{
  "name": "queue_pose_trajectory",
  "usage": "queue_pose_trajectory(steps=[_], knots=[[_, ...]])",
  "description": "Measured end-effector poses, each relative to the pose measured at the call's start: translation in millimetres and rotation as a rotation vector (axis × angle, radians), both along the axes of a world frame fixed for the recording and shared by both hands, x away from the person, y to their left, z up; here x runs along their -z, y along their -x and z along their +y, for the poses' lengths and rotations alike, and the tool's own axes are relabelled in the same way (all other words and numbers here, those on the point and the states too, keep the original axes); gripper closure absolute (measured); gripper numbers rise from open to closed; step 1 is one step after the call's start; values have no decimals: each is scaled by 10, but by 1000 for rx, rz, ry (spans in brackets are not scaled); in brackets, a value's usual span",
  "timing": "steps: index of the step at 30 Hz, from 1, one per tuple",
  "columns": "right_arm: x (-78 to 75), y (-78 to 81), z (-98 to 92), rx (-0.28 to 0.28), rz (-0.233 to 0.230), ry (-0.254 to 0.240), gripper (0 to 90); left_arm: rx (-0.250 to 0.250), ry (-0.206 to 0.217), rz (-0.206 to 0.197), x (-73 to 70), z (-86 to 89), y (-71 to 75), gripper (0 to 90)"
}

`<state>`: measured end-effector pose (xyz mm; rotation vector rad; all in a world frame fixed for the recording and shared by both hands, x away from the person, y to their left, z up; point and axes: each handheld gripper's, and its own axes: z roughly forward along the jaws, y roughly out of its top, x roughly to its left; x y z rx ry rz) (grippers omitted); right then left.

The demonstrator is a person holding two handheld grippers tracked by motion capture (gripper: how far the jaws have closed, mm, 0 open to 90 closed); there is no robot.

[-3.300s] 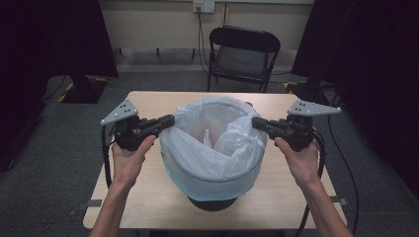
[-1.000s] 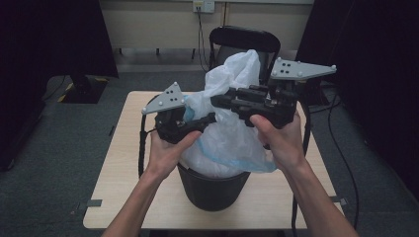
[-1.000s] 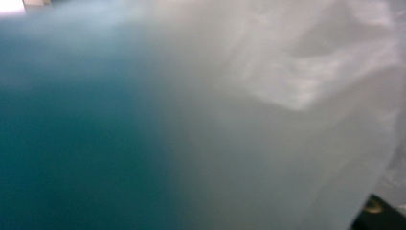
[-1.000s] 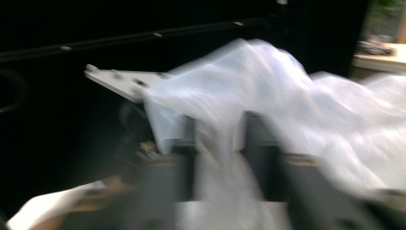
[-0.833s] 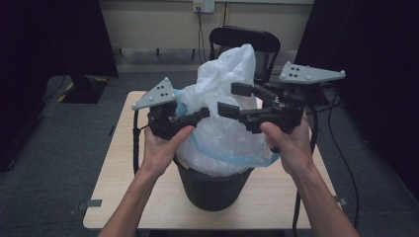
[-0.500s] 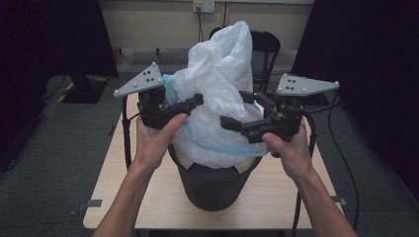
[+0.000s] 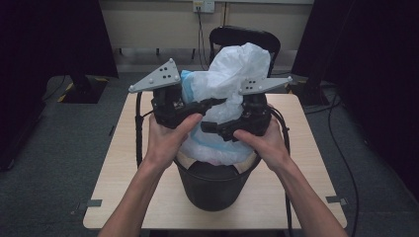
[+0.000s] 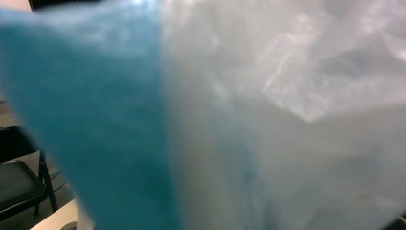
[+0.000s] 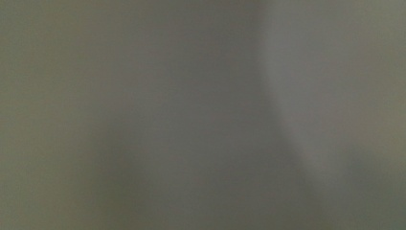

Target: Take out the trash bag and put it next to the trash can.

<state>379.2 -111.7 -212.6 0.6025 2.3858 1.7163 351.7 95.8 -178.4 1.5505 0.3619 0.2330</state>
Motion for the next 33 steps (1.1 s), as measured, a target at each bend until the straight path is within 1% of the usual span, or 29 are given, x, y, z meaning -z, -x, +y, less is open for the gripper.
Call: queue_pose_trajectory(steps=[1, 2, 3, 4, 5, 7, 9, 13, 14, 15, 17, 18, 20, 24, 27, 29, 33], knots=[[0, -12, -12, -7, 2, -2, 302, 4, 7, 7, 8, 13, -11, 896], [1, -27, -20, -28, 7, -7, 375, 7, 18, 15, 21, 22, -23, 896], [2, -37, -26, -35, 7, -10, 469, 5, 17, 14, 33, 32, -34, 896], [1, -38, -29, -31, -3, -8, 567, 5, 21, 19, 49, 37, -41, 896], [3, -43, -28, -37, -2, -2, 633, 11, 24, 25, 67, 43, -47, 896], [7, -50, -30, -36, 1, -7, 748, 13, 26, 26, 96, 47, -52, 896], [5, -52, -30, -24, -1, -13, 817, 14, 28, 25, 113, 56, -52, 895], [-10, -54, -64, -3, -20, -35, 863, 10, 35, 21, 123, 90, -37, 884], [-17, -54, -76, 6, -25, -42, 867, 6, 43, 21, 123, 97, -33, 868], [-25, -57, -92, 16, -32, -52, 870, 2, 43, 21, 121, 106, -28, 833], [-44, -65, -127, 26, -36, -79, 874, -9, 39, 19, 115, 117, -14, 799], [-52, -68, -142, 30, -42, -89, 876, -19, 36, 18, 113, 123, -8, 760], [-73, -69, -172, 41, -53, -106, 877, -46, 45, 19, 109, 137, 3, 635], [-101, -73, -240, 56, -61, -141, 878, -81, 53, 15, 113, 176, 8, 489], [-104, -100, -281, 67, -66, -160, 879, -89, 51, 17, 125, 184, 0, 435], [-99, -132, -298, 73, -64, -168, 879, -98, 48, 21, 133, 180, -7, 385], [-104, -191, -340, 88, -67, -196, 880, -117, 36, 18, 158, 185, -21, 336]])
